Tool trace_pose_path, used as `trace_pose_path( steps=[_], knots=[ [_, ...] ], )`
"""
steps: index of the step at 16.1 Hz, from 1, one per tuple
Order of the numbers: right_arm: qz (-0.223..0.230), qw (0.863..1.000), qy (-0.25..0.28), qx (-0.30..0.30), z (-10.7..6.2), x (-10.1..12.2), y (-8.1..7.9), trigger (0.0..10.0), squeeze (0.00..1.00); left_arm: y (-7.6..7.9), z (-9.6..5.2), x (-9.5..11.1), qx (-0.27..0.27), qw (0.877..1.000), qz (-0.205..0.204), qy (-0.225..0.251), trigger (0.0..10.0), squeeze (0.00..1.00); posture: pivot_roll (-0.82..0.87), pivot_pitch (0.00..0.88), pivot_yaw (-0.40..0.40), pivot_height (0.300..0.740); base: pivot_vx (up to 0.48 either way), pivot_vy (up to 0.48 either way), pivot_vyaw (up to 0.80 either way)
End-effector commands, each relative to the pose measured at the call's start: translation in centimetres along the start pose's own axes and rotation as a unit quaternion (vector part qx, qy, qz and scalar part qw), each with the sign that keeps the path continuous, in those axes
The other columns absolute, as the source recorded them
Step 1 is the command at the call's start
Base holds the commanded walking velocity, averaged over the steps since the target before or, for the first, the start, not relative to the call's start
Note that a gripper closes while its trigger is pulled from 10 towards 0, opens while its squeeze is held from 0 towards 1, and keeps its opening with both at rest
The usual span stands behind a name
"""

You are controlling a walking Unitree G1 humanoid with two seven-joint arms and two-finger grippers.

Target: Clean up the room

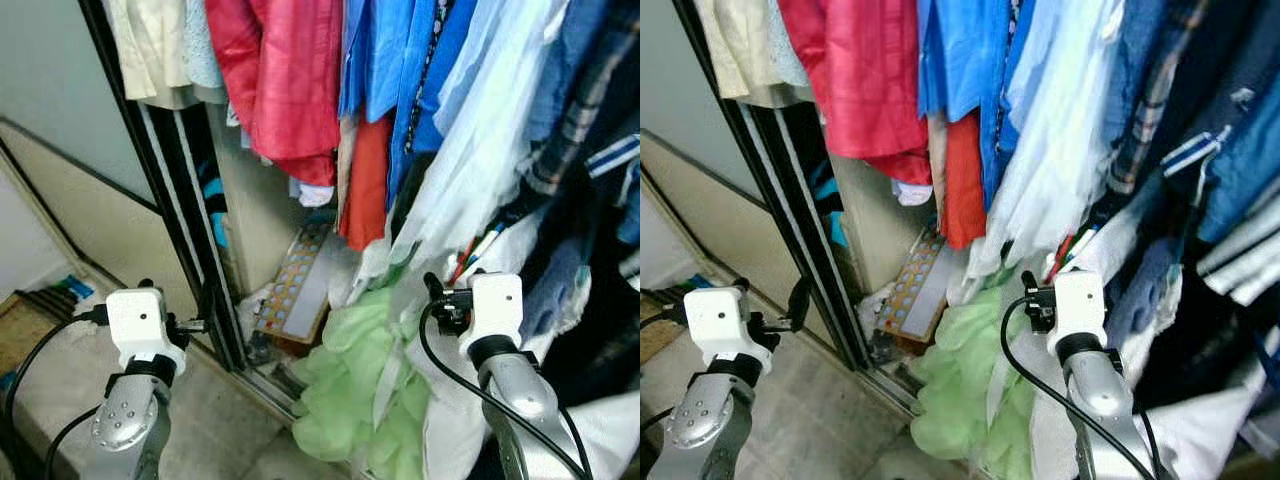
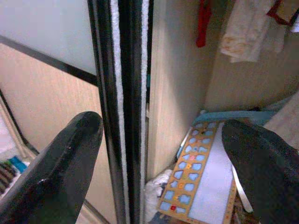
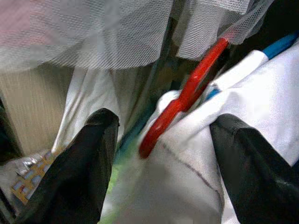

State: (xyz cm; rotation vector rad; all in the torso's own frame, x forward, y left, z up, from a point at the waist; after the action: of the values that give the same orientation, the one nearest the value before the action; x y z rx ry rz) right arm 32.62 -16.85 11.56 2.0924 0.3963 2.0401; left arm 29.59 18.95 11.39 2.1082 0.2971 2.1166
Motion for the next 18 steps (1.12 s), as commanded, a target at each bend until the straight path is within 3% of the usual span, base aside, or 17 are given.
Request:
trace_pose_path(
  steps=[1, 9, 14, 18],
  knots=[
    [0.008, 1.0, -0.005, -0.004, -0.1, -0.4, 0.3, 10.0, 0.0, 0.1, 0.2, -0.1, -0.001, 1.0, 0.003, -0.004, 10.0, 0.0, 0.02, 0.0, -0.014, 0.74, 0.0, 0.0, 0.0],
    [0.019, 1.0, 0.002, 0.007, 0.0, -0.1, -0.4, 10.0, 0.0, 0.5, 0.2, 0.0, -0.009, 1.0, 0.007, -0.003, 10.0, 0.0, 0.02, 0.0, -0.005, 0.74, 0.0, 0.0, 0.0],
    [0.014, 0.996, 0.012, 0.086, 1.4, 0.7, -3.5, 10.0, 0.0, -0.5, -1.3, -0.3, 0.038, 0.999, -0.003, 0.008, 10.0, 0.0, 0.12, 0.0, -0.122, 0.74, 0.0, 0.0, 0.0],
    [0.017, 0.997, 0.016, 0.073, 1.8, 1.1, -3.0, 10.0, 0.0, 0.8, 0.1, 0.3, 0.027, 0.999, -0.009, 0.025, 10.0, 0.0, 0.11, 0.0, -0.121, 0.74, 0.0, 0.0, 0.0]
  ],
)
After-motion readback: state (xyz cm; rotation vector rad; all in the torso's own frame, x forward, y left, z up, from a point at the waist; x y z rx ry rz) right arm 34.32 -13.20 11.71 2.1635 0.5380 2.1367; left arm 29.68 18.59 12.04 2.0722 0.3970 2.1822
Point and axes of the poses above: a point about 5 cm out from each wrist's last joint towards the gripper, its own z axis pointing out of the wrist towards the gripper, its own x axis along the axis of the wrist's last joint, y = z × x, the point moved 6 cm from there along z, pointing out of the wrist towards the gripper, and after that the axes turned 11 degrees about -z, right-handed, at the moved point
